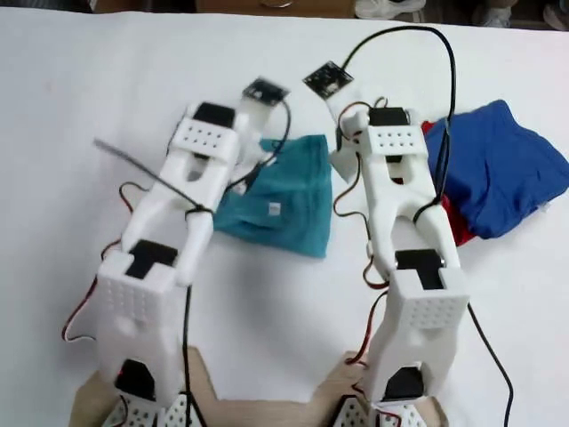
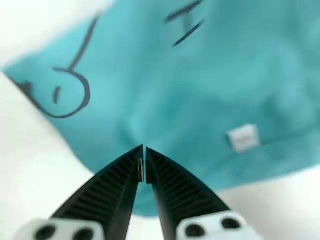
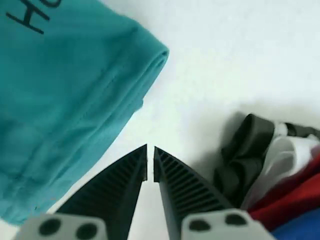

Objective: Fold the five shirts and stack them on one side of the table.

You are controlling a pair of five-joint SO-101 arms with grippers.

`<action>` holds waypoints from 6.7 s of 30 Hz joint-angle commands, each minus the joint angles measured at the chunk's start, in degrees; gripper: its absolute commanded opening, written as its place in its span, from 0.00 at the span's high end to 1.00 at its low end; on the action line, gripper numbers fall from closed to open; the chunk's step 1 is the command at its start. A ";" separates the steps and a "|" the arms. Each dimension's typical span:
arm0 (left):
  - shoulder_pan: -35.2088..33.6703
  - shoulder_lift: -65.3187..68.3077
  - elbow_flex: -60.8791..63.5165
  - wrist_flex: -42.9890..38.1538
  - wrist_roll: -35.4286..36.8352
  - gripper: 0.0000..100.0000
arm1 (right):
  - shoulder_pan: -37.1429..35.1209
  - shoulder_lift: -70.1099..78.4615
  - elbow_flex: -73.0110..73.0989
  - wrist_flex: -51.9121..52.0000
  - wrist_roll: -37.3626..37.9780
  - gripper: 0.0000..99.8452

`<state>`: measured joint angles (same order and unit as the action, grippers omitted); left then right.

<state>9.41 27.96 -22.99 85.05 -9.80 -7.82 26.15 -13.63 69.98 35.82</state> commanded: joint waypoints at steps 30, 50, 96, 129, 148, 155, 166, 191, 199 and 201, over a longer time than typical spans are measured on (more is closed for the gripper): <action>-37.10 -9.93 -14.46 12.40 -8.88 0.87 | -9.27 12.62 -12.57 3.82 -8.70 0.66; -37.19 -9.85 -14.46 12.04 -9.23 0.87 | -13.05 16.92 -25.23 16.84 -18.81 0.66; -37.71 -9.76 -14.46 12.22 -9.23 0.87 | -1.80 28.26 -45.98 1.45 19.34 0.98; -37.45 -10.20 -6.20 6.24 -9.32 0.87 | -8.22 19.74 -52.66 31.34 -11.43 0.83; -37.45 -10.02 -6.20 6.24 -9.32 0.87 | -6.11 21.76 -39.82 31.34 -61.98 0.81; -37.45 -9.93 -6.11 6.24 -9.32 0.87 | -5.41 28.26 -40.26 31.34 -63.21 0.62; -37.45 -9.85 -6.11 6.24 -9.14 0.87 | -6.11 28.97 -52.22 31.34 -63.12 0.67; -38.42 -9.93 -6.02 6.24 -9.41 0.87 | -8.04 40.84 -63.30 23.60 -63.38 0.67; -38.42 -9.93 -6.02 6.24 -9.41 0.87 | -7.52 43.30 -63.74 23.52 -63.12 0.67; -38.42 -9.93 -6.02 6.24 -9.41 0.87 | -7.43 44.70 -63.47 22.64 -63.12 0.67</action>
<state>-28.57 21.89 -28.70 92.09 -18.77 -15.74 70.37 -75.87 93.54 -27.30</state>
